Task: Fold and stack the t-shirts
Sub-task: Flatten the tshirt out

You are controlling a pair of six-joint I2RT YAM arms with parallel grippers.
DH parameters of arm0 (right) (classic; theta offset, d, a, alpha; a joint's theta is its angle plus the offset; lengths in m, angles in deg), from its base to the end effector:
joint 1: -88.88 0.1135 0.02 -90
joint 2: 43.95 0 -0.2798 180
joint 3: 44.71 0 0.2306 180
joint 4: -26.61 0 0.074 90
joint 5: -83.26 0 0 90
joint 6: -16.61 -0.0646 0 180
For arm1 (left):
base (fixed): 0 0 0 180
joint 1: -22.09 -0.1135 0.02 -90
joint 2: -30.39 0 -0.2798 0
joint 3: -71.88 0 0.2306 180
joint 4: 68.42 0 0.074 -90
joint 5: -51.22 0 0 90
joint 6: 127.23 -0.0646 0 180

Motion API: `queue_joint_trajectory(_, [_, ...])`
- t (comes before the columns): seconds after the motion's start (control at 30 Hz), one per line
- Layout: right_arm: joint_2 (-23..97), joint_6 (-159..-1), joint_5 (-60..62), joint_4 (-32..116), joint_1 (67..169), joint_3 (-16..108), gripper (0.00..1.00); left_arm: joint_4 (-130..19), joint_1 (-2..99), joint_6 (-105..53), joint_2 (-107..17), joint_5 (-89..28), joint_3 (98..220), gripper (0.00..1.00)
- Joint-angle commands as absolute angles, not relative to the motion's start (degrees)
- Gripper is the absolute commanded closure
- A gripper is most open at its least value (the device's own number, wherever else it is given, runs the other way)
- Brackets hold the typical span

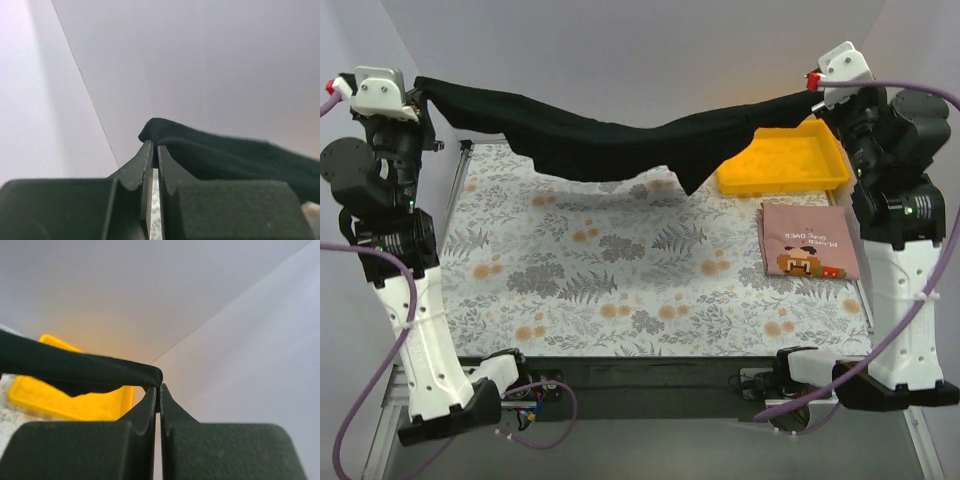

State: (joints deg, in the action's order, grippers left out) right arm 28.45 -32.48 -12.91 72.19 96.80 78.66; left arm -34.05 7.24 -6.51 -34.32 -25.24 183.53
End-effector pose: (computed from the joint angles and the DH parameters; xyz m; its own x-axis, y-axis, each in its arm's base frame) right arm 0.2171 0.0232 0.5723 0.0906 -0.6447 -0.7590 0.0375 0.7638 -0.6443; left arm 0.1889 0.0344 0.5647 0.1953 -0.4620 -0.8651 0.0831 0.8867 -0.4548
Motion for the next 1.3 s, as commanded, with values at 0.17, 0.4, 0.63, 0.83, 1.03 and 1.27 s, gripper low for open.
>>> queue_joint_trajectory(0.17, [29.6, -28.1, -14.1, 66.0, 96.3, 74.5, 0.99, -34.9, 6.8, -6.7, -39.5, -26.1, 183.6, 1.00])
queue_joint_trajectory(0.4, [43.0, -31.4, -12.6, 64.9, 96.3, 85.7, 0.99, -34.1, 6.8, -3.2, -55.4, -25.1, 194.9, 1.00])
queue_joint_trajectory(0.63, [54.6, -35.8, -13.7, 63.6, 96.3, 102.6, 0.99, -35.1, 6.9, 1.8, -70.0, -24.4, 214.0, 1.00])
queue_joint_trajectory(0.83, [46.8, -36.1, -12.6, 58.1, 96.1, 91.0, 0.99, -41.7, 6.5, 0.7, -62.1, -22.9, 203.4, 1.00])
queue_joint_trajectory(1.03, [23.8, -27.7, -0.2, 60.6, 96.0, 58.4, 0.99, -48.2, 6.1, -11.9, -32.5, -11.5, 164.0, 1.00])
queue_joint_trajectory(1.27, [4.8, -11.4, 7.5, 74.1, 96.1, 20.9, 0.99, -25.8, 6.0, -48.6, -16.2, -9.2, 131.6, 1.00])
